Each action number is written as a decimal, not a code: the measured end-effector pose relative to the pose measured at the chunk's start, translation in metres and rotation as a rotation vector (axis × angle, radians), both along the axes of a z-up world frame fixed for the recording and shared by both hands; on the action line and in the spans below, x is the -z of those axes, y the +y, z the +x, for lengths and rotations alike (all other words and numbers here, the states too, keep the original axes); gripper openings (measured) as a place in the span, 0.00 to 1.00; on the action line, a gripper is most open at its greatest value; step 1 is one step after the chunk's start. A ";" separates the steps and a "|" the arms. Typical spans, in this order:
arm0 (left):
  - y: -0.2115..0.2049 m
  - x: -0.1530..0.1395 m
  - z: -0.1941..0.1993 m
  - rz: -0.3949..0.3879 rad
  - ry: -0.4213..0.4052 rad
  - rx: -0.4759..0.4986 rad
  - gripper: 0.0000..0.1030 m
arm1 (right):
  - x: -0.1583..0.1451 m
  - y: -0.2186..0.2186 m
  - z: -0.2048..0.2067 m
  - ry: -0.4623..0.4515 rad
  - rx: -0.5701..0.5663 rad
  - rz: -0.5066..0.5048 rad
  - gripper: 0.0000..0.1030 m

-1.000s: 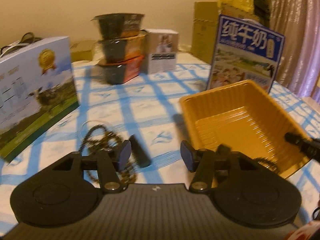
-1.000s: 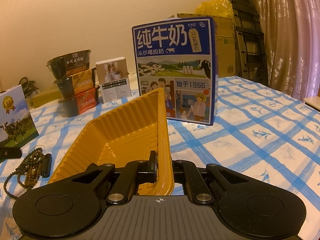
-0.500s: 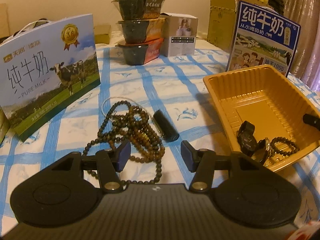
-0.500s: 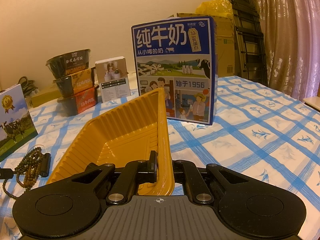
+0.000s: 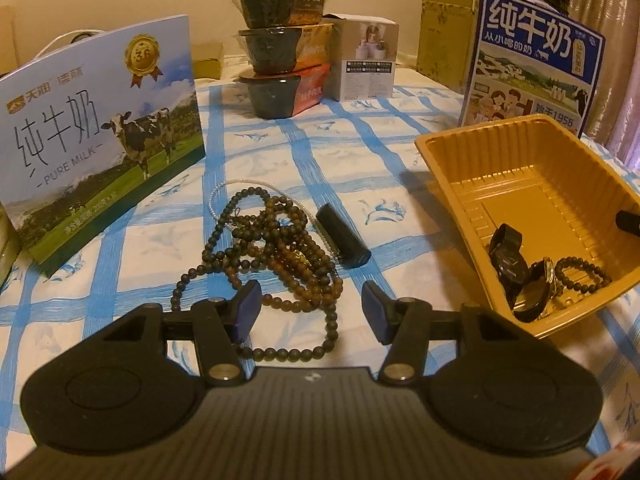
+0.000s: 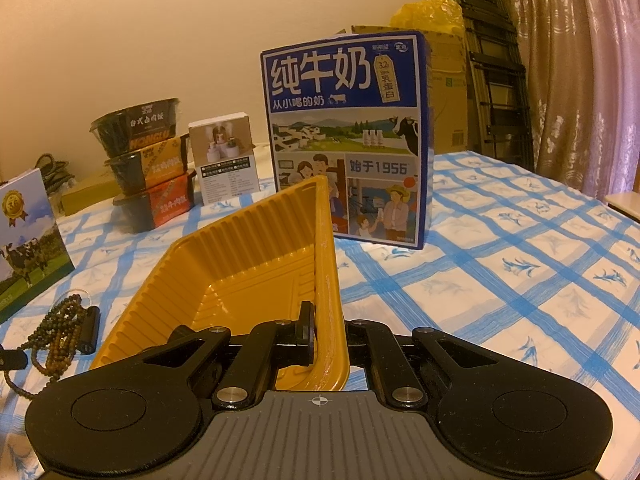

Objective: Organize jewelry
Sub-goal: 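Grasp the black cylindrical tube on the table with the left tool, then carry the black tube into the tray and open the left tool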

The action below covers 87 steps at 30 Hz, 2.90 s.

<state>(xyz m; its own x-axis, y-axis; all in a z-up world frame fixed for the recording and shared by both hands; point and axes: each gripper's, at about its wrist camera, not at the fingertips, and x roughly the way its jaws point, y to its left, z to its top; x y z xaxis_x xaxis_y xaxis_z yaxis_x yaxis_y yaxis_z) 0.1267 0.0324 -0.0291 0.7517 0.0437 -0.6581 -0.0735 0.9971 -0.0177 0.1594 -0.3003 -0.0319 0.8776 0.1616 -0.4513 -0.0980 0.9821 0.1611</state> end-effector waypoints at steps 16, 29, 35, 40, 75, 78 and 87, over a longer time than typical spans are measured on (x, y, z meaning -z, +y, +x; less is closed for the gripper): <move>-0.026 0.025 0.051 0.039 -0.010 0.080 0.50 | 0.006 -0.002 0.001 -0.036 0.036 -0.061 0.06; -0.026 0.045 0.088 0.074 0.011 0.075 0.24 | 0.009 -0.009 0.004 -0.023 0.047 -0.046 0.06; -0.017 0.042 0.077 0.076 0.016 0.107 0.21 | 0.010 -0.009 0.004 -0.020 0.048 -0.040 0.06; -0.018 0.041 0.083 0.083 0.019 0.120 0.23 | 0.011 -0.009 0.005 -0.018 0.049 -0.039 0.06; -0.111 -0.022 0.067 -0.118 -0.062 0.387 0.20 | 0.006 -0.006 0.001 -0.027 0.033 -0.024 0.06; -0.128 -0.016 0.076 -0.130 -0.036 0.422 0.20 | 0.005 -0.007 0.001 -0.024 0.032 -0.017 0.06; -0.149 0.006 0.095 -0.143 0.016 0.425 0.20 | 0.005 -0.009 0.001 -0.025 0.032 -0.012 0.06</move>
